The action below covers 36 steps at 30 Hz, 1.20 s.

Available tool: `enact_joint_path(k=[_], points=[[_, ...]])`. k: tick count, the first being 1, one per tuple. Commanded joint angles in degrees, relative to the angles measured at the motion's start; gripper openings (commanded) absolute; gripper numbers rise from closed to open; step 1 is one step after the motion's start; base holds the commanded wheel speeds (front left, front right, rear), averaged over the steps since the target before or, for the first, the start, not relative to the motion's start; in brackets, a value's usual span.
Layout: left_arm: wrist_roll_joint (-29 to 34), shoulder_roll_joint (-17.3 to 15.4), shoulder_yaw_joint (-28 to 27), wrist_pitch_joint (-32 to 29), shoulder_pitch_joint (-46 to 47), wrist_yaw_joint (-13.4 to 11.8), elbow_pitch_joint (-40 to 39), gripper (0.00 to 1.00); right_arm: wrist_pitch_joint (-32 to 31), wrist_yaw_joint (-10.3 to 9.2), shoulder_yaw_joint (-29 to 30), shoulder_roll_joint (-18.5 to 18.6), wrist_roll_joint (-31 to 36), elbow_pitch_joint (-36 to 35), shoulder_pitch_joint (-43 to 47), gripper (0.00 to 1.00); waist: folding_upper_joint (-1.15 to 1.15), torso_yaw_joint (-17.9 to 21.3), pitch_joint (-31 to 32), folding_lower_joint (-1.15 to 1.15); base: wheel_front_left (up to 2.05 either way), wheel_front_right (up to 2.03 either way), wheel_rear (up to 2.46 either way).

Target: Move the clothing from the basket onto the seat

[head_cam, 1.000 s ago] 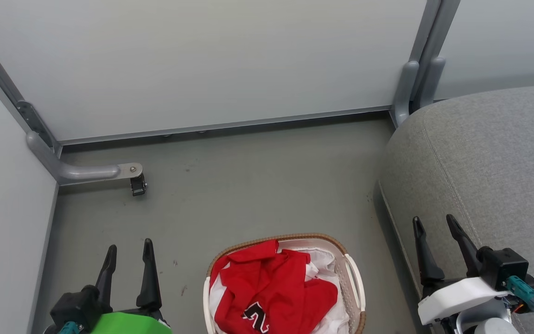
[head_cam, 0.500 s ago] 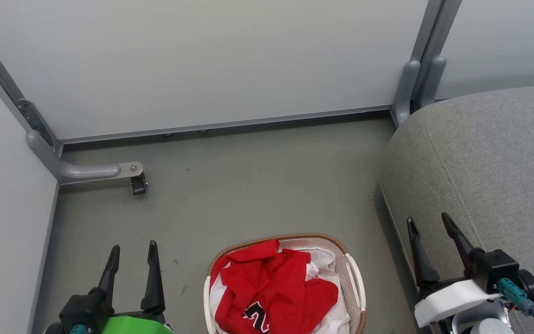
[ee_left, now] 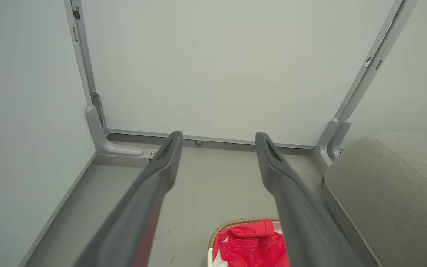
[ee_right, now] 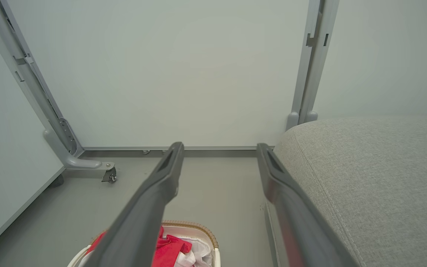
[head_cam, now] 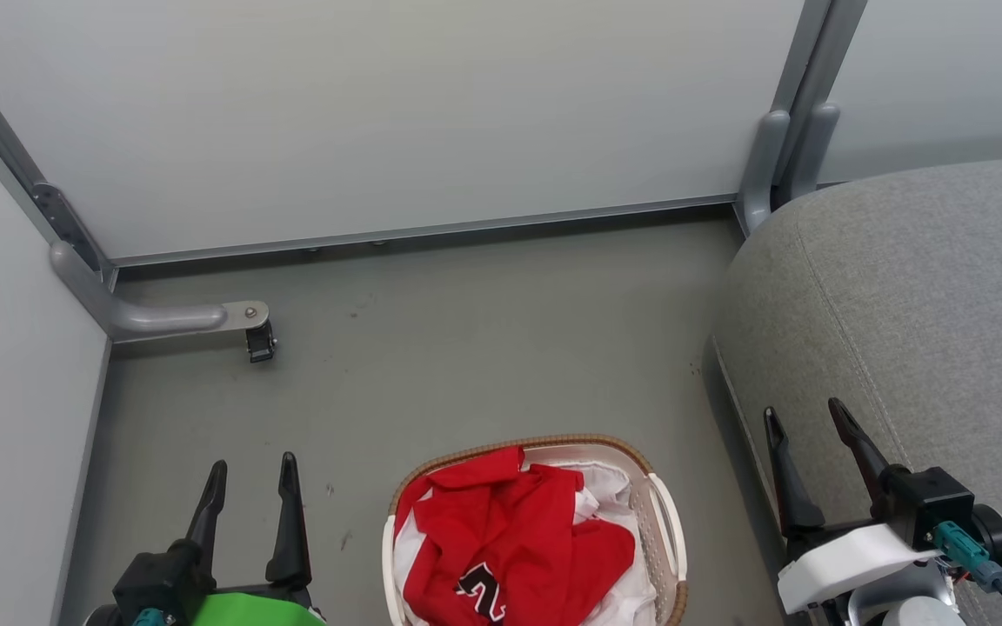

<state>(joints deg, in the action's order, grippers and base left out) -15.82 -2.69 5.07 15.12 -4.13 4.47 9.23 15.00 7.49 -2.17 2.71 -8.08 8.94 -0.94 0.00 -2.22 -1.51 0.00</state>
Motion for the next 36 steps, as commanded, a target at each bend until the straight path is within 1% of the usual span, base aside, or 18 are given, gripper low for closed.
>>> enact_joint_path(k=[1, 6, 11, 16, 20, 24, 31, 36], points=[[0.5, -0.4, -0.1, 0.1, -0.6, 0.0, -0.1, 1.0, 0.3, 0.0, 0.0, 0.3, 0.0, -0.3, 0.6, 1.0, 0.0, 0.0, -0.1, 0.0, 0.0, 0.0, 0.0], [1.7, -0.4, 0.5, 0.1, 0.5, 0.2, -0.4, 1.0, 0.2, 0.0, 0.4, 0.3, 0.5, -1.4, -0.3, 1.0, 0.0, 0.0, -1.6, 0.0, 0.0, 0.0, 0.0], [6.6, -0.4, 3.2, 0.1, 3.6, 1.0, 0.0, 1.0, 0.2, 0.0, 2.0, 0.3, 1.5, -3.3, -1.8, 1.0, 0.0, -0.1, -4.8, 0.0, 0.0, 0.0, 0.0], [8.3, -0.3, 5.7, 0.1, 8.8, 1.6, 1.7, 1.0, 0.2, -0.01, 4.5, 0.3, 2.6, -5.1, -4.3, 1.0, 0.0, 0.3, -10.1, 0.0, 0.0, 0.0, 0.0], [9.5, -0.3, 8.5, 0.1, 14.2, 2.1, 4.6, 1.0, 0.2, -0.01, 6.3, 0.3, 3.1, -6.7, -7.0, 1.0, 0.0, 1.1, -15.2, 0.0, 0.0, 0.0, 0.0], [11.3, -0.3, 12.3, 0.1, 20.2, 2.5, 9.2, 1.0, 0.2, -0.01, 7.9, 0.3, 3.1, -8.4, -10.3, 1.0, 0.0, 2.3, -21.0, 0.0, 0.0, 0.0, 0.0], [12.5, -0.4, 20.4, 0.1, 30.6, 2.9, 21.3, 1.0, 0.2, -0.02, 9.7, 0.3, 2.9, -11.9, -15.9, 1.0, 0.0, 4.8, -31.0, 0.0, 0.0, 0.0, 0.0], [12.3, -0.3, 27.3, 0.1, 36.9, 3.0, 30.6, 1.0, 0.2, -0.02, 9.8, 0.2, 2.1, -13.9, -18.5, 1.0, 0.0, 6.7, -36.6, 0.0, 0.0, 0.0, 0.0]])
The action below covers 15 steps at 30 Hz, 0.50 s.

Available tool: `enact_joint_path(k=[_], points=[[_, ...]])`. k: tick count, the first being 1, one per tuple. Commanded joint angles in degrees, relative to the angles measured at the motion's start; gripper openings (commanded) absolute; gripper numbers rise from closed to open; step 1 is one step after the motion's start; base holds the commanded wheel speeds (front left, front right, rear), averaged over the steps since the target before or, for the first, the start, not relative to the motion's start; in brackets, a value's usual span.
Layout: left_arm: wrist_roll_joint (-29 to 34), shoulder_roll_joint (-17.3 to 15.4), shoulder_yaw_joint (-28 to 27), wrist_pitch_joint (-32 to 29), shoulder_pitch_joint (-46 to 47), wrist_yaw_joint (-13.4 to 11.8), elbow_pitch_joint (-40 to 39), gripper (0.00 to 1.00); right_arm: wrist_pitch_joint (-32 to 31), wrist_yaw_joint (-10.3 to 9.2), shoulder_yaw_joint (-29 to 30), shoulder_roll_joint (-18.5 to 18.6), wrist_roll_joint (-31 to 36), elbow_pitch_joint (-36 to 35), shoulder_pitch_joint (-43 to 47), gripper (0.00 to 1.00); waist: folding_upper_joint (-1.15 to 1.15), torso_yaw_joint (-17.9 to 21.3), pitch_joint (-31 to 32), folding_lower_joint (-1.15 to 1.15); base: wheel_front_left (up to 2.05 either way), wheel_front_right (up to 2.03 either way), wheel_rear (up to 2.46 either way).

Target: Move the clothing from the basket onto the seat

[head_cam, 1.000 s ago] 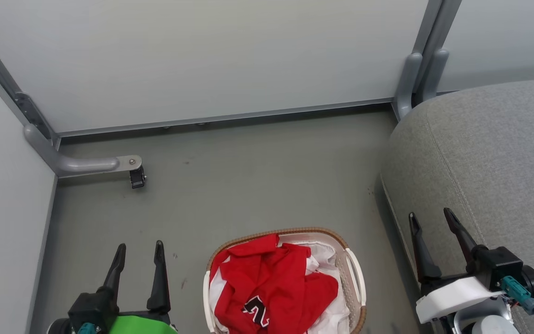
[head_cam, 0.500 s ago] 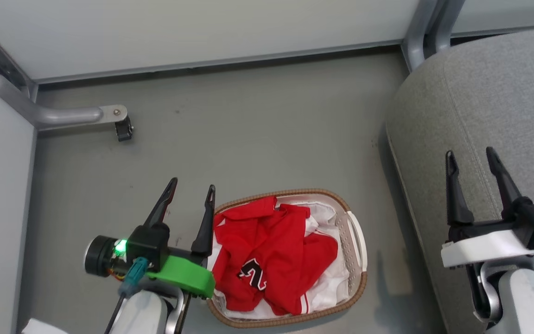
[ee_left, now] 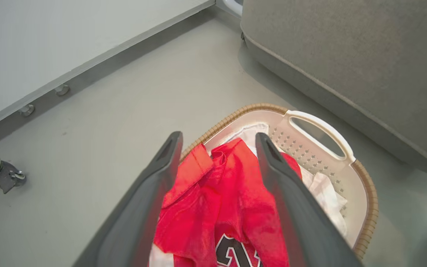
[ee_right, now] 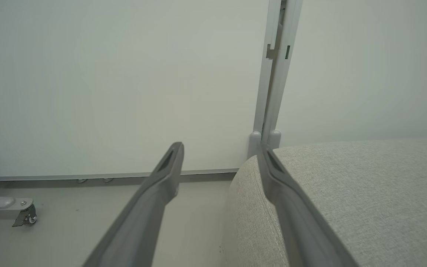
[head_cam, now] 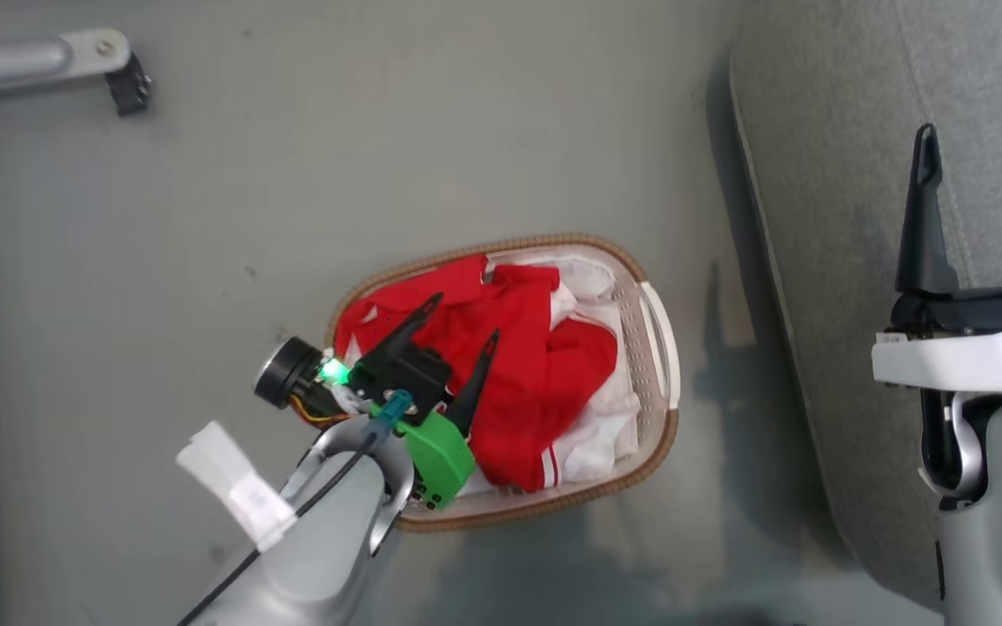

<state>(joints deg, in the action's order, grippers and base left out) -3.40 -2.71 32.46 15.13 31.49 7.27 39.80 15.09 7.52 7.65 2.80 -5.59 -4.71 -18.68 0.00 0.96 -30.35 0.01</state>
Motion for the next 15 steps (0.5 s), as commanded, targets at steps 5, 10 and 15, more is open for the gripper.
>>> enact_joint_path(k=[5, 10, 15], points=[[-1.7, -0.4, 7.1, 0.0, 7.1, 0.3, 8.0, 1.0, 0.1, -0.06, -0.6, 0.2, -1.4, -1.6, -2.6, 1.0, 0.0, 5.5, -12.6, -0.01, 0.0, 0.0, 0.0], [-2.6, -0.4, 12.3, -0.3, 11.9, 0.3, 13.8, 1.0, 0.1, -0.06, -1.2, 0.1, -2.6, -2.5, -4.0, 1.0, 0.0, 7.1, -16.9, -0.01, 0.0, 0.0, 0.0], [-3.7, -0.4, 15.6, -1.9, 15.9, -0.8, 18.7, 1.0, 0.1, -0.06, -1.8, 0.1, -3.8, -3.5, -5.2, 1.0, 0.0, 8.4, -20.7, -0.01, 0.0, 0.0, 0.0]])
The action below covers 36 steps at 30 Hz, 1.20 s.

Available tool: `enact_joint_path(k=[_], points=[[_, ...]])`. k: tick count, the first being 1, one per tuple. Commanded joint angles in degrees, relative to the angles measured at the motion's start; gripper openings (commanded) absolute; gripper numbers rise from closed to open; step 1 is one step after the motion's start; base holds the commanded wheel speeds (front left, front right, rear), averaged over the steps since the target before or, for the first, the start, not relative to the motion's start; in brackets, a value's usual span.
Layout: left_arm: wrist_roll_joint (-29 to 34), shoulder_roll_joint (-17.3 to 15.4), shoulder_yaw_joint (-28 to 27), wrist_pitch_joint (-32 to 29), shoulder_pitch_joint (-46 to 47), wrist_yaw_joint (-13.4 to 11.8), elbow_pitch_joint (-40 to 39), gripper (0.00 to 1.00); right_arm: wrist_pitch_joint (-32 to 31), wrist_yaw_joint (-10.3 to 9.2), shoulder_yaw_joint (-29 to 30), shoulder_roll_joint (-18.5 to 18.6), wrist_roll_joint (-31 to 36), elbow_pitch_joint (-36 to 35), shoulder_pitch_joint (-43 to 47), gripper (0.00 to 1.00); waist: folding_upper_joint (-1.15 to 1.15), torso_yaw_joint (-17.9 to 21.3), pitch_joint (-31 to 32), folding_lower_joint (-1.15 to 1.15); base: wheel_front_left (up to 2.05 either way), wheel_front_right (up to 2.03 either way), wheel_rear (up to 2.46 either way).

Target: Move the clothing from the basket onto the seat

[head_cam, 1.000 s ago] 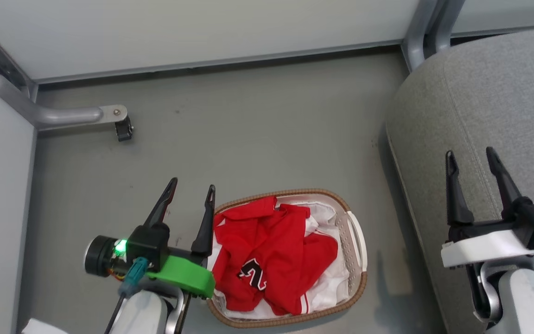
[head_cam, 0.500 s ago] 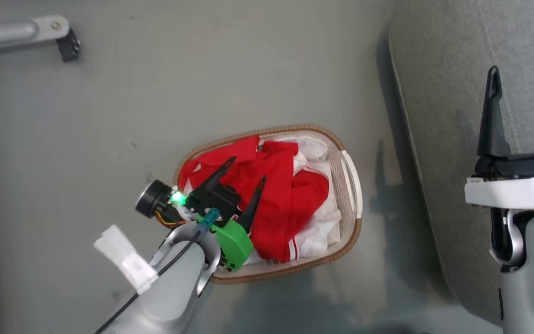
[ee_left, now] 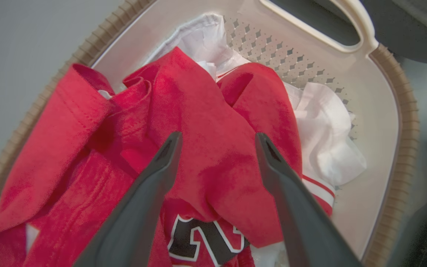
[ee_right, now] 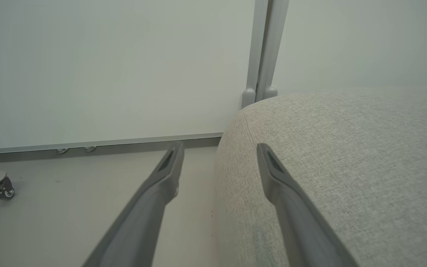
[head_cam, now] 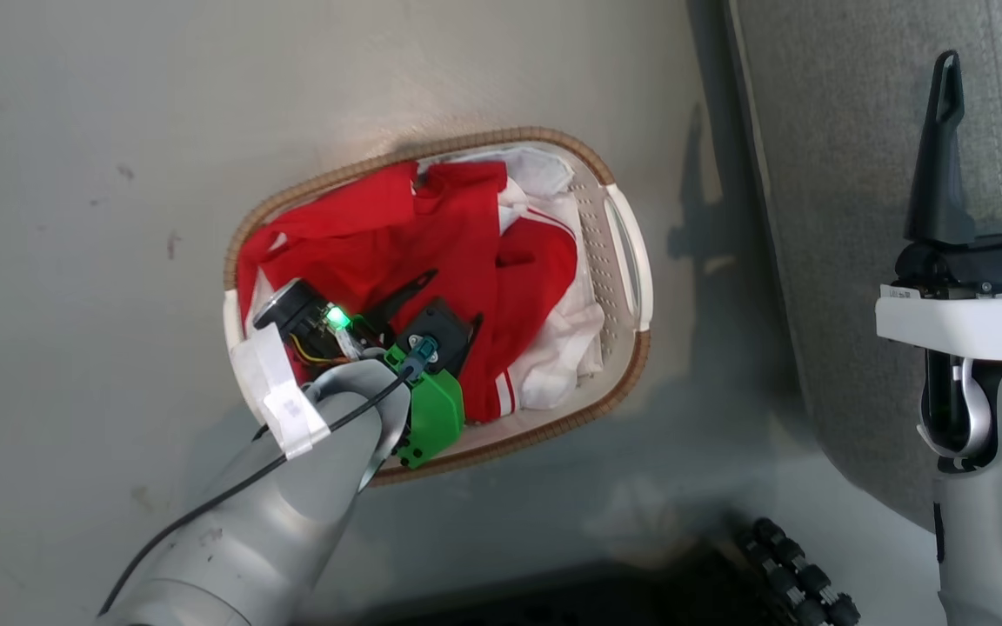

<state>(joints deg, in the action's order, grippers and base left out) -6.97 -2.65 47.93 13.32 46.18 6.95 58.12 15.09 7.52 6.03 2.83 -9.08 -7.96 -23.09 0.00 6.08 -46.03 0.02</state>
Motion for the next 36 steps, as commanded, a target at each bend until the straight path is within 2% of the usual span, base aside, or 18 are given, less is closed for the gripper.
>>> enact_joint_path(k=[1, 5, 11, 13, 16, 18, 19, 20, 21, 28, 36], points=[[0.0, -0.4, 0.6, -0.3, 1.9, -0.7, 1.1, 1.0, 0.1, -0.06, -0.2, 0.1, -0.6, -0.5, -1.0, 1.0, 0.0, 3.5, -5.7, -0.02, 0.0, 0.0, 0.0], [-0.9, -0.4, 1.5, -0.8, 4.5, -2.5, 4.4, 1.0, 0.1, -0.06, -0.4, 0.1, -1.4, -1.0, -1.9, 1.0, 0.0, 4.1, -8.2, -0.02, 0.0, 0.0, 0.0], [-2.3, -0.4, 0.7, -0.8, 7.3, -7.4, 8.4, 1.0, 0.1, -0.06, -0.5, 0.1, -2.2, -1.3, -2.5, 1.0, 0.0, 4.4, -10.2, -0.02, 0.0, 0.0, 0.0], [-2.8, -0.4, 0.7, -0.6, 7.5, -8.0, 8.9, 1.0, 0.1, -0.06, -0.6, 0.1, -2.4, -1.3, -2.5, 1.0, 0.0, 4.4, -10.4, -0.02, 0.0, 0.0, 0.0], [-4.4, -0.4, 0.6, -0.3, 7.2, -7.5, 9.4, 0.98, 0.1, -0.06, -0.8, 0.1, -2.5, -1.3, -2.7, 1.0, 0.0, 4.3, -10.6, -0.02, 0.0, 0.0, 0.0], [-5.1, -0.4, 1.0, -0.1, 6.9, -7.6, 9.5, 0.6, 0.1, -0.06, -0.9, 0.1, -2.5, -1.2, -2.9, 1.0, 0.0, 4.2, -10.4, -0.02, 0.0, 0.0, 0.0], [-5.6, -0.4, 1.2, 0.0, 6.6, -7.5, 9.1, 0.18, 0.1, -0.06, -0.9, 0.1, -2.4, -1.0, -3.0, 1.0, 0.0, 4.0, -10.2, -0.02, 0.0, 0.0, 0.0], [-5.9, -0.4, 1.3, 0.1, 6.3, -7.5, 8.8, 0.03, 0.1, -0.06, -0.9, 0.1, -2.4, -0.9, -3.0, 1.0, 0.0, 3.9, -10.0, -0.02, 0.0, 0.0, 0.0], [-6.2, -0.4, 1.5, 0.4, 6.0, -7.5, 8.3, 0.0, 0.1, -0.06, -0.9, 0.1, -2.2, -0.8, -3.0, 1.0, 0.0, 3.8, -9.7, -0.02, 0.0, 0.0, 0.0], [-9.2, -0.4, 3.3, 1.6, 2.8, -6.8, 4.2, 0.0, 0.1, -0.06, -1.5, 0.1, -1.4, 0.7, -1.6, 1.0, 0.0, 2.6, -5.7, -0.02, 0.0, 0.0, 0.0], [-10.8, -0.5, 2.5, 1.9, -2.9, -8.0, -3.1, 0.0, 0.1, -0.06, -2.2, 0.2, 0.4, 4.5, 1.7, 1.0, 0.0, 0.5, 3.2, -0.02, 0.0, 0.0, 0.0]])
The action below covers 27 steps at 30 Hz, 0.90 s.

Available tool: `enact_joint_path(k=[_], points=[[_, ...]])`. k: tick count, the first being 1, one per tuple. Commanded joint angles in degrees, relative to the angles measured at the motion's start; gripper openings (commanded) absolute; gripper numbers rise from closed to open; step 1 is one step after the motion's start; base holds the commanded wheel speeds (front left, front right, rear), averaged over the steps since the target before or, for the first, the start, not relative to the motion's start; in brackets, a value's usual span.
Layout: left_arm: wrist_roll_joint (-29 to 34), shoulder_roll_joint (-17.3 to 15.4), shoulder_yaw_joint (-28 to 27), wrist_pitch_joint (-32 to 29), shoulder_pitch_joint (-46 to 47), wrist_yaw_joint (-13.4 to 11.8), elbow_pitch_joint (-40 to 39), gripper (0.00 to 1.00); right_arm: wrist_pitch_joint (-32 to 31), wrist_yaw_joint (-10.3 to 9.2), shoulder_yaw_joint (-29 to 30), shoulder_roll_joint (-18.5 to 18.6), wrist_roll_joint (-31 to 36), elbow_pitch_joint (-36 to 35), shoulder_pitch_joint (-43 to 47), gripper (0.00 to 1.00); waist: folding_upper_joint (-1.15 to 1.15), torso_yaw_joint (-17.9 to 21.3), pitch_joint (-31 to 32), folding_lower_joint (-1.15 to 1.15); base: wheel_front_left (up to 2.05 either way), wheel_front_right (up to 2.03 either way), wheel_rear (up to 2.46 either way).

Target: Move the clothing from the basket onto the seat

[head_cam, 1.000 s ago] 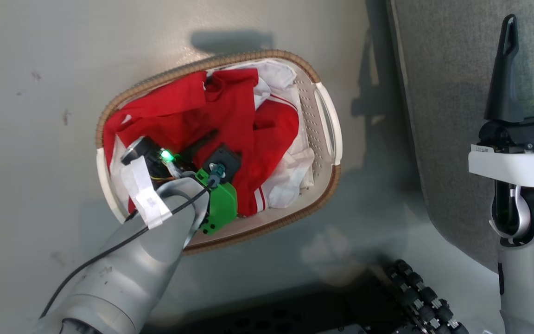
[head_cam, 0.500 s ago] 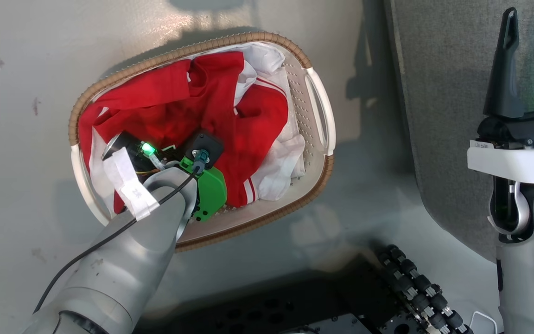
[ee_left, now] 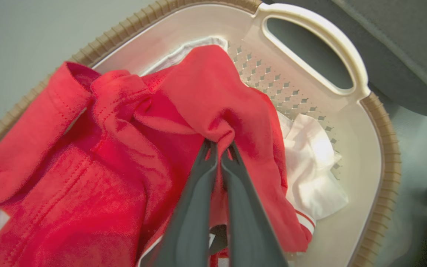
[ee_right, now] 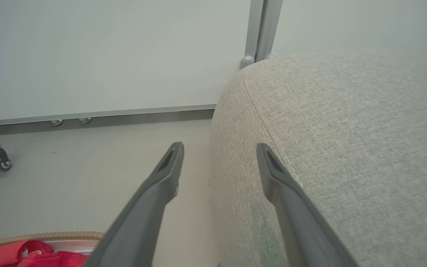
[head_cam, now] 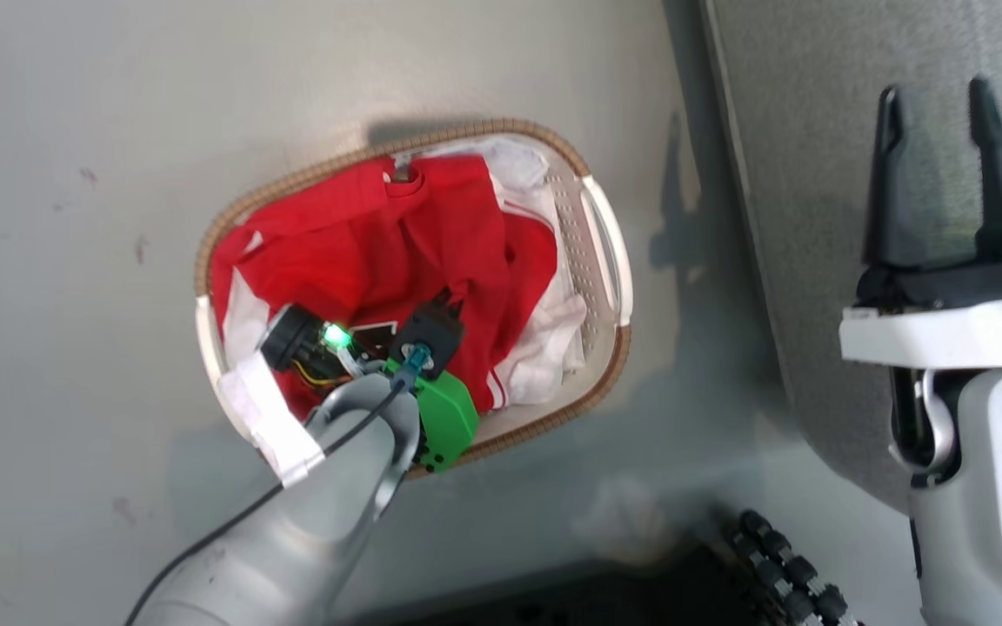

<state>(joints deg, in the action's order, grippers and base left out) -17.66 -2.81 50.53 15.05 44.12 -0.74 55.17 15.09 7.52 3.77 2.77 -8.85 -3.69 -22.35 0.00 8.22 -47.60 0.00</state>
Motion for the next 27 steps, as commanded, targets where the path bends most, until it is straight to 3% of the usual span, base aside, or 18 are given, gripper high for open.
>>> enact_joint_path(k=[1, 18, 27], points=[[0.0, -0.8, -0.6, 0.1, -2.0, -0.3, -1.6, 0.0, 0.1, -0.06, 0.0, 0.2, 0.5, 0.8, 1.4, 1.0, 0.0, -1.9, 6.4, 0.0, 0.0, 0.0, 0.0], [2.8, -5.7, -6.5, 0.1, -17.4, -1.8, -21.5, 0.0, 0.1, -0.06, -1.8, 0.2, 3.8, 5.8, 12.0, 1.0, 0.0, -5.0, 31.2, 0.0, 0.0, 0.0, 0.0], [3.5, -8.6, -7.9, 0.0, -17.8, -1.0, -26.3, 0.0, 0.1, -0.06, -3.1, 0.2, 4.7, 7.3, 17.7, 1.0, 0.0, -5.8, 41.5, 0.0, 0.0, 0.0, 0.0]])
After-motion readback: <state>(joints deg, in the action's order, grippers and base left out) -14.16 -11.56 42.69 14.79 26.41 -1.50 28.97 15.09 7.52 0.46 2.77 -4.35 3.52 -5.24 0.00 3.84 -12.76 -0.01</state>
